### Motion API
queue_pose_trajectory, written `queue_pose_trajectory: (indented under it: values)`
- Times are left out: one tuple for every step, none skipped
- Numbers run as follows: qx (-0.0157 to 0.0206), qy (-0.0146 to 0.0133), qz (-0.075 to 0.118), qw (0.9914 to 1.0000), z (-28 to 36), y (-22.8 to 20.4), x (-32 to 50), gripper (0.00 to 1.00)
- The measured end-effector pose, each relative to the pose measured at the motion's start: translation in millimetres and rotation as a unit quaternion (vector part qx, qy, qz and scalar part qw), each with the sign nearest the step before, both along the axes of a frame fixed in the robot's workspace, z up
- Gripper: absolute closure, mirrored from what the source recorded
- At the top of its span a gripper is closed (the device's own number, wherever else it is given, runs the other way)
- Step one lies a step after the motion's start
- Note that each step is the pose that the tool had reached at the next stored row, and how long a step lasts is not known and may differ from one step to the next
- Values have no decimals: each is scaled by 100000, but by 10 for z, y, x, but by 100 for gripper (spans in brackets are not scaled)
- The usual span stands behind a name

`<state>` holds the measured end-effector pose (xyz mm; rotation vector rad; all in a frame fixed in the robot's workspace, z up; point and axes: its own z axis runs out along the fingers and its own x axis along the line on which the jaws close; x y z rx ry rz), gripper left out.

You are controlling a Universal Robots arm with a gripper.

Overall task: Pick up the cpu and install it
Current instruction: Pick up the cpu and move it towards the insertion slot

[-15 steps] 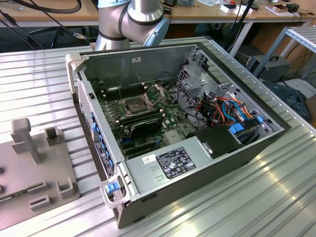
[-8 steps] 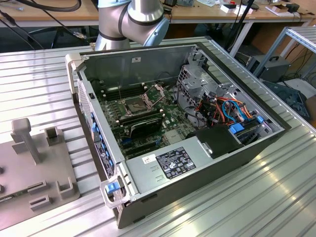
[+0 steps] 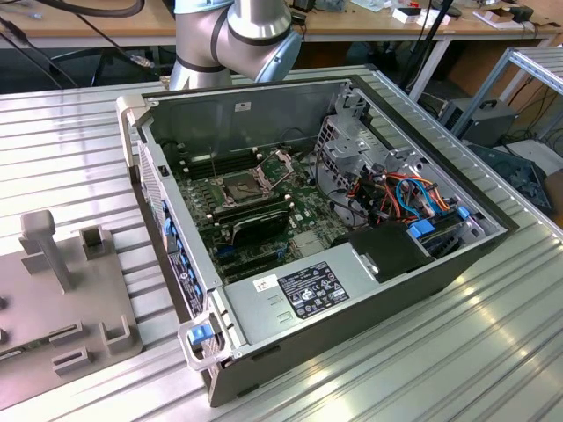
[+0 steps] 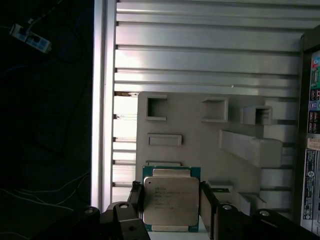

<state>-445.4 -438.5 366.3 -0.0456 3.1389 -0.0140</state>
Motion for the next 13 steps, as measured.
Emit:
queue_pose_trajectory:
  values:
    - [4, -5, -1, 100000, 6, 0, 0, 45]
    - [3, -5, -2, 100000, 12, 0, 0, 45]
    - [1, 0, 0, 100000, 18, 0, 0, 45]
    - [3, -5, -1, 100000, 23, 0, 0, 45]
    - [5, -9, 1, 100000, 29, 0, 0, 45]
    - [7, -12, 0, 100000, 30, 0, 0, 45]
    - [7, -11, -2, 100000, 30, 0, 0, 45]
    - [7, -9, 0, 100000, 31, 0, 0, 45]
    - [1, -2, 1, 100000, 44, 0, 0, 45]
    - [1, -1, 1, 100000, 56, 0, 0, 45]
    - [2, 1, -1, 100000, 58, 0, 0, 45]
    - [1, 3, 1, 100000, 59, 0, 0, 45]
    - [3, -1, 0, 100000, 62, 0, 0, 45]
